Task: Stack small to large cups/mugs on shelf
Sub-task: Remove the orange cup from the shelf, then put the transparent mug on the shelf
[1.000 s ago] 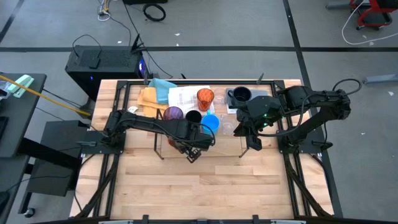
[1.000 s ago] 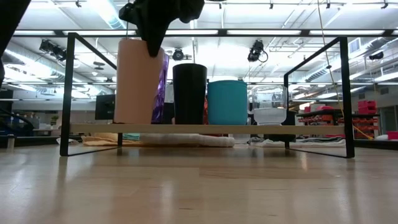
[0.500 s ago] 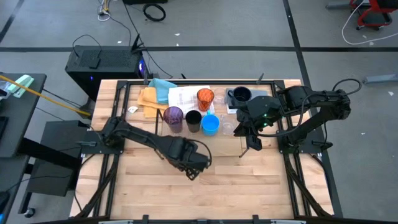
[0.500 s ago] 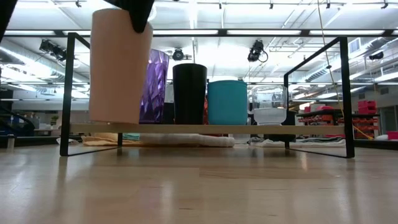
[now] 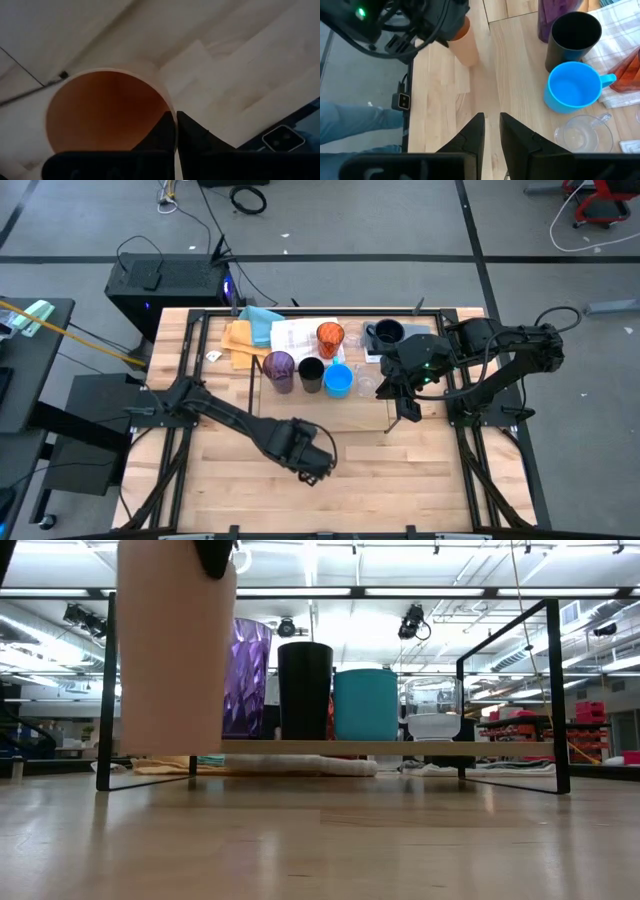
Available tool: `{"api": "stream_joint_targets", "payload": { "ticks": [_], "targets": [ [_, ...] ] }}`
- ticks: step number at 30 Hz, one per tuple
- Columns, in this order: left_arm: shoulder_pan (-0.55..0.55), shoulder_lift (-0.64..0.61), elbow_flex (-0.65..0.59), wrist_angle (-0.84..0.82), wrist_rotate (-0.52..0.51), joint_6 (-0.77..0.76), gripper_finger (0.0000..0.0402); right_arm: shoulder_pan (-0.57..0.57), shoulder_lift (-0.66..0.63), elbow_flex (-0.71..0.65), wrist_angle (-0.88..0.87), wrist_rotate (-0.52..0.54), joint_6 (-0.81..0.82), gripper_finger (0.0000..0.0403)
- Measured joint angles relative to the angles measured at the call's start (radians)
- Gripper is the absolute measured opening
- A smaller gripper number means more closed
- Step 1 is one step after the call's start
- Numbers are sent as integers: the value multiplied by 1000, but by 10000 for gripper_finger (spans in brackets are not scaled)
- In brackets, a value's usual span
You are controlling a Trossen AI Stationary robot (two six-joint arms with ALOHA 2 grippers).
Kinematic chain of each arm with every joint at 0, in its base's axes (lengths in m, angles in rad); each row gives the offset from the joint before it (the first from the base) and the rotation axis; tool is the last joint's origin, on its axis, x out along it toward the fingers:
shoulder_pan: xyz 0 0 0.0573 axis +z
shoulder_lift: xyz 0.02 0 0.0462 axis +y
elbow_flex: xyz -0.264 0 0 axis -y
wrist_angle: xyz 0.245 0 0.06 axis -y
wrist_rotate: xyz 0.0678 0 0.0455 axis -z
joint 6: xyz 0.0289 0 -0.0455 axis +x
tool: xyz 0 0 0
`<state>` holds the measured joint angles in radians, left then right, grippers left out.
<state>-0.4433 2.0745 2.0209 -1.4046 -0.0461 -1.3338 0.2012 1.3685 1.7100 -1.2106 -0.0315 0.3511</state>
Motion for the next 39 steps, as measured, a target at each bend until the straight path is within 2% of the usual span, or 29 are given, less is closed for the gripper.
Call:
{"api": "stream_joint_targets", "payload": {
  "ticks": [12, 18, 24, 39],
  "targets": [
    [-7, 41, -1, 78, 24, -17, 13, 0, 0, 0, -2, 0, -6, 67],
    [-8, 41, -1, 97, 20, -17, 48, 0, 0, 0, -5, 0, -6, 67],
    [-8, 41, -1, 94, 15, -17, 65, 0, 0, 0, -21, -12, -10, 68],
    [-7, 32, -1, 121, 69, -15, 138, -1, 0, 0, -31, -26, -30, 105]
  ]
}}
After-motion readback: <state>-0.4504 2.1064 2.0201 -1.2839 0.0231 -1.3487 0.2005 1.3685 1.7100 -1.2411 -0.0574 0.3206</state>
